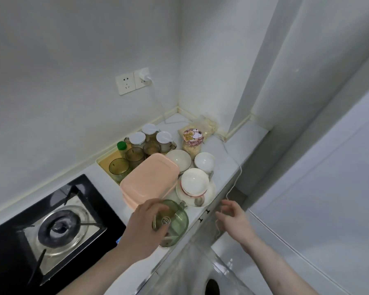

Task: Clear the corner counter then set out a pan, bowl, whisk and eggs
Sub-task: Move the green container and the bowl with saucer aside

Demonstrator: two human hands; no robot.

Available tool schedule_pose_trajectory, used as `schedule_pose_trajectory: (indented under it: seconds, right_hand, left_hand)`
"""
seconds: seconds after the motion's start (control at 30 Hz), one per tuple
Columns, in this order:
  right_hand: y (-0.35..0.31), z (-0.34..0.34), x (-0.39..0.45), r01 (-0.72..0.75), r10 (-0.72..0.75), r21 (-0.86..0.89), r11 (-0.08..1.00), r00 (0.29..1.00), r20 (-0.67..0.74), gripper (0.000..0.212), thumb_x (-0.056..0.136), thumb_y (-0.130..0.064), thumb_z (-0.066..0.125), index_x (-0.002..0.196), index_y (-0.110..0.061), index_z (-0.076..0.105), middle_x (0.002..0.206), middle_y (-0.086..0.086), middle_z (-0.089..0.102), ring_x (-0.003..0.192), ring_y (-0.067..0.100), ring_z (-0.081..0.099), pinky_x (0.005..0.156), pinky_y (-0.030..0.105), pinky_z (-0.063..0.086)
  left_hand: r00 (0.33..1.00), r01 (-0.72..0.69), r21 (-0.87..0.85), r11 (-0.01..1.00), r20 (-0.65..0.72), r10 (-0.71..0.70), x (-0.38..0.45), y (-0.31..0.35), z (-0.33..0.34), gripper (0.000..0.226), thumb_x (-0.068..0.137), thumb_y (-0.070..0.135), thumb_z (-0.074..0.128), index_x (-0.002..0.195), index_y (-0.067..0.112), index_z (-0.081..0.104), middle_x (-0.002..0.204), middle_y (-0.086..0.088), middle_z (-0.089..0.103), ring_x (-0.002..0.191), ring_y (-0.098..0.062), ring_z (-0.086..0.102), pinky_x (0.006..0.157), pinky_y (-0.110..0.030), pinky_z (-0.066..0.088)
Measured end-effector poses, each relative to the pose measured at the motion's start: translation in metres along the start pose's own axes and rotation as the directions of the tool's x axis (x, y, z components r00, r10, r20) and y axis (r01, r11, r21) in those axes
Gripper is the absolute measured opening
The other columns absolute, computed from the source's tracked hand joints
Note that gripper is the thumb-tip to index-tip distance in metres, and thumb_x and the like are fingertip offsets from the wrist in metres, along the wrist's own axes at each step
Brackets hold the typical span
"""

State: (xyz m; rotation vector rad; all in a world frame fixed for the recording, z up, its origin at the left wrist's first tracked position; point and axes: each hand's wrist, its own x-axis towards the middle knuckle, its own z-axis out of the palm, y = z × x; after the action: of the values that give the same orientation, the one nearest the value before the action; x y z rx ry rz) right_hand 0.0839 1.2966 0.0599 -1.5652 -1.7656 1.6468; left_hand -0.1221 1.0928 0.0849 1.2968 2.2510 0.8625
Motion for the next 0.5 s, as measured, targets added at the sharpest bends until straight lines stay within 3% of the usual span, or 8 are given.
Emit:
schedule_pose_trajectory:
  seconds: [0.2,0.37,0.5]
  right_hand:
    - [-0.012,-0.032,-0.045,0.113,-0.111,-0.025,0.993,0.993,0.049,0.035,0.077,-0.03,0.072,0.111,-0.035,0.064,0.113,-0.006,0.066,0.101,0.023,0.069,0.09,0.048,0.058]
    - [-0.029,-0.068,-0.069,0.234,-0.225,-0.132,0.963,0.971,0.082,0.027,0.087,-0.022,0.071,0.11,-0.038,0.066,0.111,-0.012,0.069,0.086,0.005,0.067,0.086,0.03,0.058]
    - [-0.043,-0.1,-0.086,0.303,-0.287,-0.161,0.939,0.951,0.114,0.029,0.09,-0.018,0.068,0.111,-0.037,0.065,0.113,-0.011,0.068,0.087,-0.002,0.067,0.08,0.02,0.055]
  left_hand:
    - [0.994,-0.084,-0.036,0.996,0.062,0.086,0.004,0.031,-0.002,0.033,0.083,0.038,0.068,0.115,0.043,0.061,0.132,0.034,0.043,0.125,0.002,0.042,0.11,-0.027,0.036]
    - [0.993,-0.111,-0.075,0.991,0.029,0.114,0.007,0.068,0.001,0.032,0.084,0.032,0.072,0.109,0.047,0.058,0.131,0.039,0.041,0.126,0.015,0.035,0.108,-0.021,0.032]
    - [0.987,-0.158,-0.084,0.984,-0.032,0.156,0.008,0.098,0.01,0.034,0.081,0.035,0.074,0.11,0.047,0.06,0.131,0.036,0.048,0.129,0.011,0.041,0.11,-0.025,0.036]
